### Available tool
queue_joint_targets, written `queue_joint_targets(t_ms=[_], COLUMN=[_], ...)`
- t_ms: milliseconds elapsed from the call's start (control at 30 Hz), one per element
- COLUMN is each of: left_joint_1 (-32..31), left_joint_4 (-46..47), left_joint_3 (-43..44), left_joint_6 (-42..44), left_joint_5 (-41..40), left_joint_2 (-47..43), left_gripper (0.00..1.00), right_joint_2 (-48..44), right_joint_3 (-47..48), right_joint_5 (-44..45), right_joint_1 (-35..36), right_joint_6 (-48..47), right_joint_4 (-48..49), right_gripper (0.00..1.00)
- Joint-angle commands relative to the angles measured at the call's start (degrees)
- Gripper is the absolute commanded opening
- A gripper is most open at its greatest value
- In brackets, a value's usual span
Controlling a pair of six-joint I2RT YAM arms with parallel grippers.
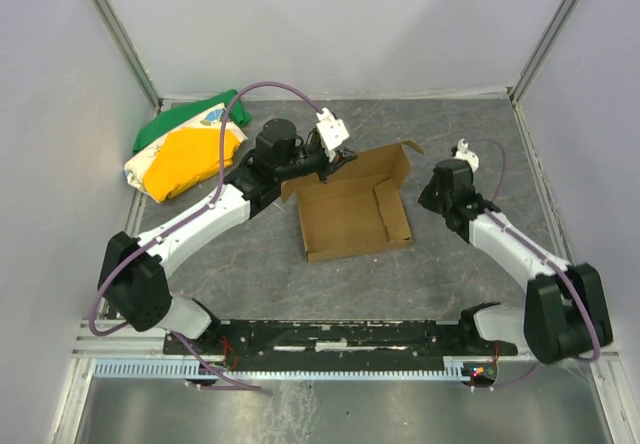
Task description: Fold the paper box
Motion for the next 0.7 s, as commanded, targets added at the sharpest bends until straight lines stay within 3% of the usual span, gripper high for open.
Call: queue_joint_targets(t_ms=[0, 367, 667], left_joint_1=[0.08, 0.14, 0.14], left_joint_4=[-4.55, -5.09, -0.34], left_joint_3=[-1.79, 3.62, 7.8], left_joint_6=[-2.25, -3.47, -9.21], left_joint_5=[-1.28, -2.87, -5.9], left_joint_2=[1.71, 5.77, 8.73], left_gripper=[0.03, 0.03, 0.03], right_joint_2=[6.71, 25.49, 23.76], right_joint_3=[6.78, 21.23, 16.08], right_joint_5=[-9.21, -38.23, -38.04], right_joint_1=[-5.43, -7.61, -6.47], right_joint_6=[3.96, 0.72, -0.26], right_joint_4=[10.46, 11.44, 12.42], right_gripper=[0.01, 0.02, 0.02])
